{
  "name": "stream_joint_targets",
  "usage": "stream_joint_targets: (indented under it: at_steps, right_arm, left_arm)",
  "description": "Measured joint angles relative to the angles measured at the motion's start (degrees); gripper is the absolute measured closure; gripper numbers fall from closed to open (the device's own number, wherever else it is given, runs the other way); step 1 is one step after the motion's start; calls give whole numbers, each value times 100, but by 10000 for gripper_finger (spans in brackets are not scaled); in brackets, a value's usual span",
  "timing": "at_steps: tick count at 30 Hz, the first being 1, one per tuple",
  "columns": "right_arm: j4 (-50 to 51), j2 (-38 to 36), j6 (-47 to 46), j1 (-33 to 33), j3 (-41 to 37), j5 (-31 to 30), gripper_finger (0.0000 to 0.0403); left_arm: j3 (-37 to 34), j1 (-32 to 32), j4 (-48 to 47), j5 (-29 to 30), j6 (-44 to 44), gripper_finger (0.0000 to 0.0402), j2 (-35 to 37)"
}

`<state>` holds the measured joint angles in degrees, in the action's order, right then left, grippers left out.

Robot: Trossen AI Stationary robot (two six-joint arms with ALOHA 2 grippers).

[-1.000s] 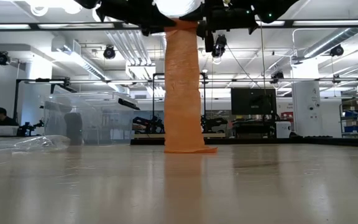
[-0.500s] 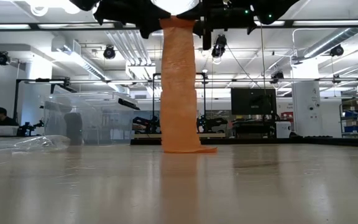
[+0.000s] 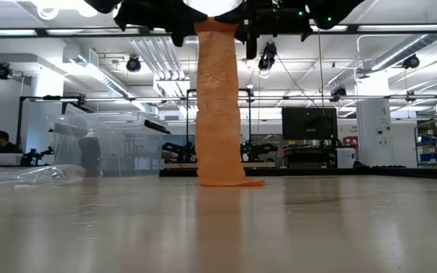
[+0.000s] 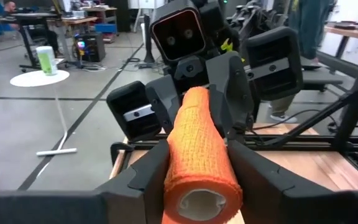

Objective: Roll bandage
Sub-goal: Roll the orange bandage

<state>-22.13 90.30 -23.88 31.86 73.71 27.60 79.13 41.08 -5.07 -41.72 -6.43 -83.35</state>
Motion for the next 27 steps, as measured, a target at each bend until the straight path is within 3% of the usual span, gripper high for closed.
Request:
stream_joint_targets:
  at_steps: [12,16,24,27]
  right_arm:
    - [-75,0,176,-4,0,-1,321]
    - [-87,0,212,0,0,58,319]
    - [-88,0,200,4,0,134,325]
    - [-80,0,140,6,0,251,315]
  left_arm:
    - [-11,-4,-32,-129,63,224,-31]
    - [-13,-5,-28,-132,191,257,-31]
    - [-13,-9,-34,-137,113,360,-31]
    - [-13,-9,-56,-151,43,371,-31]
